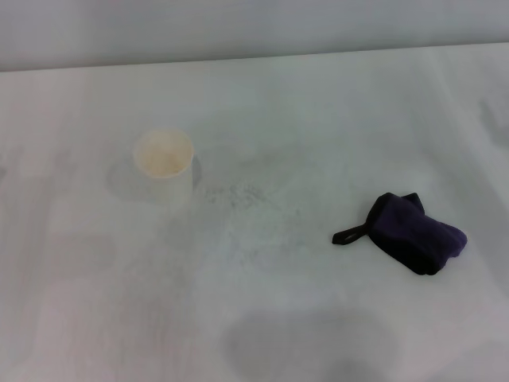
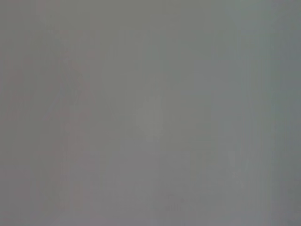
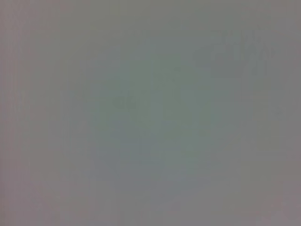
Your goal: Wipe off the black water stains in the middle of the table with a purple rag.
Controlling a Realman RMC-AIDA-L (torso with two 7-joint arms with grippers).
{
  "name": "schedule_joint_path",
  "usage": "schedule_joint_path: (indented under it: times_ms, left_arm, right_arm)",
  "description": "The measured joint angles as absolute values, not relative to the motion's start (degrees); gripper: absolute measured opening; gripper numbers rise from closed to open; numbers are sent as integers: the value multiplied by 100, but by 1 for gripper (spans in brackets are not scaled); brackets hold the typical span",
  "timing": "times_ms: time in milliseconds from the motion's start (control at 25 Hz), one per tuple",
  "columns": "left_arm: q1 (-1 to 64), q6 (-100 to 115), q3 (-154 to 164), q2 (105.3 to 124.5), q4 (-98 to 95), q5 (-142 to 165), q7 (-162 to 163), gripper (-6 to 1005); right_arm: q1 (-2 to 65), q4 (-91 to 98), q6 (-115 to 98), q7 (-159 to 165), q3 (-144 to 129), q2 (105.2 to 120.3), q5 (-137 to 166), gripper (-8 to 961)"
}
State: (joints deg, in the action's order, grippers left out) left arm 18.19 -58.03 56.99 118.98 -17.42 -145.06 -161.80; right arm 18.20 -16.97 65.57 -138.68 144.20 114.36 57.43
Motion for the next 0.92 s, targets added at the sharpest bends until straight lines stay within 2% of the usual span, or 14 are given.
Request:
schedule_joint_path:
  times_ms: [520, 920]
  left_arm:
    - [1744, -6832, 5695, 11929, -1167, -15689, -16180, 887]
    - [1750, -7122, 5744, 11954, -625, -16034, -16180, 888]
  right_arm:
    - [1694, -839, 6888, -16046, 14424, 11470, 4284, 574]
    - [1330, -829, 7176, -16232, 14398, 11416, 4278, 574]
